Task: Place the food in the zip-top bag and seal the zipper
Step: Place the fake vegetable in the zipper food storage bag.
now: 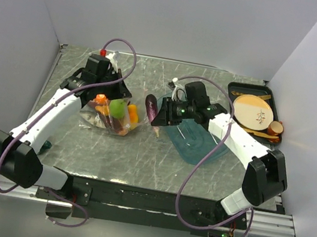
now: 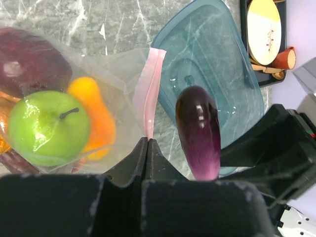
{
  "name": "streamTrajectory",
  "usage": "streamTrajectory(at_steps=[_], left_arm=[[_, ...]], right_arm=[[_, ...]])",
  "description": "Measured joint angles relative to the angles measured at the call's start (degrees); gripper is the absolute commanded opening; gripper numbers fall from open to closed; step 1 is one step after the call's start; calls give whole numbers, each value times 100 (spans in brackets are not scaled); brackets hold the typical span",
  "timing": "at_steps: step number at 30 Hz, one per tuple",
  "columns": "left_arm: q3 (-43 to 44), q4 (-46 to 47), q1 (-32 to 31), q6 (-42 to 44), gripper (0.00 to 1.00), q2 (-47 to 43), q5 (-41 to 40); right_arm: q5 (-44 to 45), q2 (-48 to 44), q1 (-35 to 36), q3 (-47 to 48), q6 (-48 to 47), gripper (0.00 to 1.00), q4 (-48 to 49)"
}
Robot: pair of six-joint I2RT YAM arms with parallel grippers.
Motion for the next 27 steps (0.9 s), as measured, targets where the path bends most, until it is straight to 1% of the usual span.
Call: streamTrajectory(at_steps=[6,14,19,27], left_arm=[[0,-2,0,2,1,37,44],[0,-2,0,0,1,37,44],[0,-2,-4,-2,1,37,90],[0,-2,-15,20,1,44,155]], right_arm=[[-234,308,160,498,-372,11,-295],[-315,1366,219,1300,-640,10,-750],[-358,1939,251,1860,-577,13,-866],[-549,2889,267,3373,-501,16,-1362]])
